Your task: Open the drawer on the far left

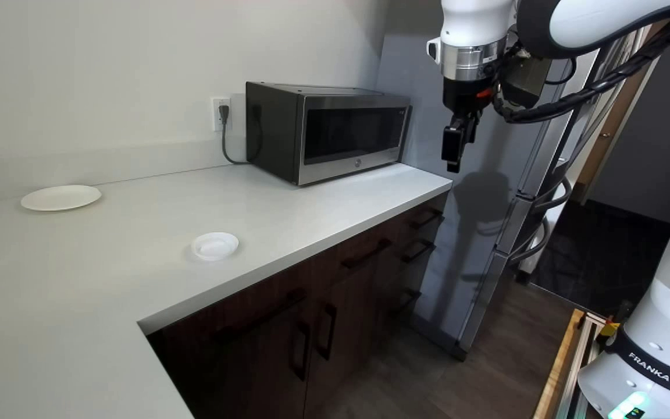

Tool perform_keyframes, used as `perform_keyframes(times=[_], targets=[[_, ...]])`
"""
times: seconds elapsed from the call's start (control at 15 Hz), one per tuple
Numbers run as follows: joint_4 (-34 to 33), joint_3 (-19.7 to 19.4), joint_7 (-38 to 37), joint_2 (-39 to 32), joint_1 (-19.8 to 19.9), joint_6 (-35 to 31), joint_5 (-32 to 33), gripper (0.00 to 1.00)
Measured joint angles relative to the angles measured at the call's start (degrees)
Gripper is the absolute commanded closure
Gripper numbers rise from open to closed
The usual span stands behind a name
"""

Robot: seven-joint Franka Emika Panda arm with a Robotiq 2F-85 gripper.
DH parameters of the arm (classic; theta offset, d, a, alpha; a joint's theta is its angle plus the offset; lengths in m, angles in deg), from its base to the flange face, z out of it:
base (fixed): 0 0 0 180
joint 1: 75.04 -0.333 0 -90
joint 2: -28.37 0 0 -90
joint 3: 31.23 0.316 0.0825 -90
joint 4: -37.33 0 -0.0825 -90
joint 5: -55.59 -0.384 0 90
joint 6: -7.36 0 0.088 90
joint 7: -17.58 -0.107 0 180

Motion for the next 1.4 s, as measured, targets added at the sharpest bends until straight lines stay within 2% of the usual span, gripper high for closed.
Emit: perform_keyframes(times=[0.33,0.47,0.87,1.13,1.4], targets=[[-0.01,-0.01,0.00,0.00,0.00,0.00,0.00,0.00],[-1.13,1.17,0.63,-1.05,-0.37,0.01,2.02,0.00],[-8.48,8.40,2.86,-14.52,-5.18,-0.01,8.47,0.00],[-13.05,7.87,9.03,-23.59,-7.00,-0.35,14.61,0.00],[-15.37,6.84,11.06,-26.35,-7.01,-0.37,15.63,0.00]])
